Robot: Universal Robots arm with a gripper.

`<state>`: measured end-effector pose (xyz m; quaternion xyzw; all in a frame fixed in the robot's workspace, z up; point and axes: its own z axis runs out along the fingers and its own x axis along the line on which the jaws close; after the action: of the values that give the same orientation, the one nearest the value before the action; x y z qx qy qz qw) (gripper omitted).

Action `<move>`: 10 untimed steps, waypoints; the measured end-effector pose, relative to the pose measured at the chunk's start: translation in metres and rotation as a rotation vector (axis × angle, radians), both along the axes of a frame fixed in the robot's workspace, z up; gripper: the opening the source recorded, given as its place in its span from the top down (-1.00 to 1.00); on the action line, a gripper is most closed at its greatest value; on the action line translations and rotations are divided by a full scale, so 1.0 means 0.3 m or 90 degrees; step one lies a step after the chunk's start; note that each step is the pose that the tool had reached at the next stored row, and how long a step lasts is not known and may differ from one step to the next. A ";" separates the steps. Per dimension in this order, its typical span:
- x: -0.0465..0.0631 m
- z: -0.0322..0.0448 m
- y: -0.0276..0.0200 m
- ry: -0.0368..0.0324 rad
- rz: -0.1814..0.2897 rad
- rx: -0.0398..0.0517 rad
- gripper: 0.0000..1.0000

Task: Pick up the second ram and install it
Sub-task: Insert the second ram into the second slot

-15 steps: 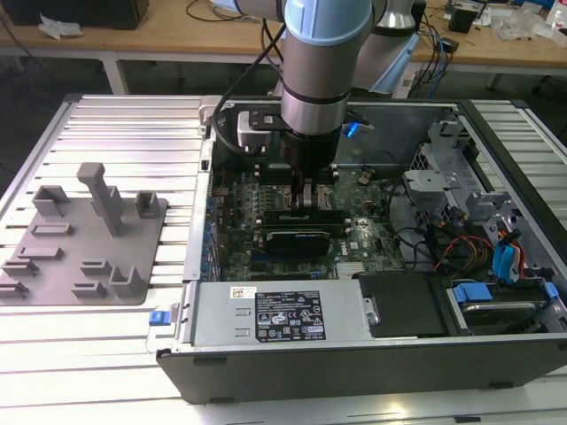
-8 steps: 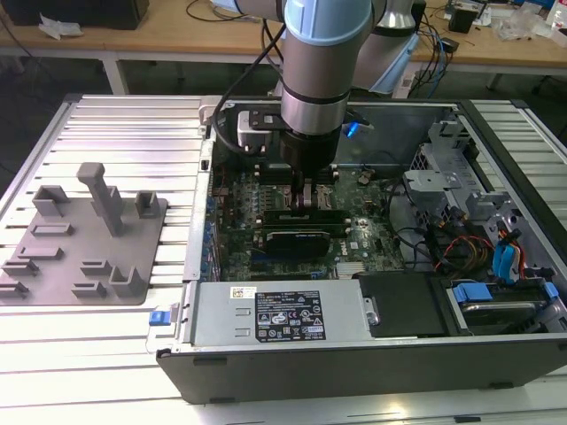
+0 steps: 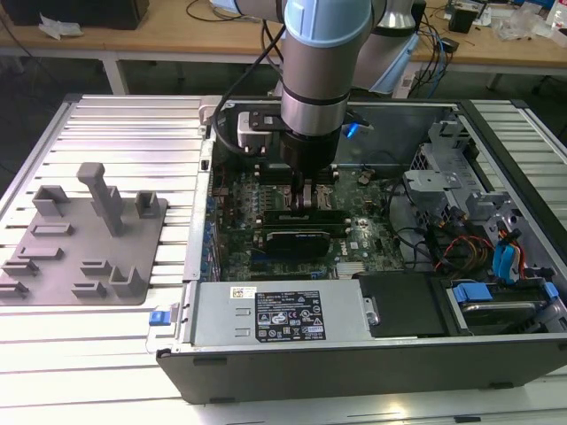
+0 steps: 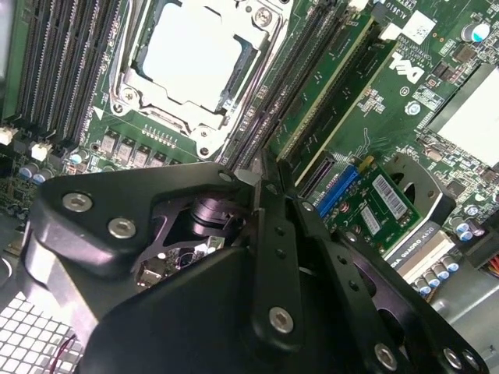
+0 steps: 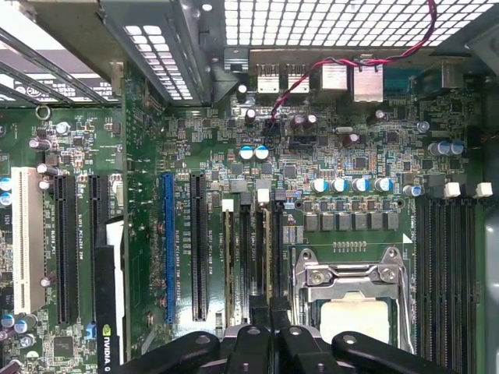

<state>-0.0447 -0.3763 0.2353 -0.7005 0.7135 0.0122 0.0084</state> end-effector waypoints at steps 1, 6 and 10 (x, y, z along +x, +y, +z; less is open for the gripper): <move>0.000 0.000 0.000 0.0000 0.000 0.0000 0.82; 0.000 -0.002 0.000 0.0000 0.000 0.0000 0.82; 0.000 -0.002 0.000 0.0000 0.001 0.0001 0.82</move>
<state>-0.0448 -0.3764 0.2347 -0.7011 0.7129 0.0122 0.0084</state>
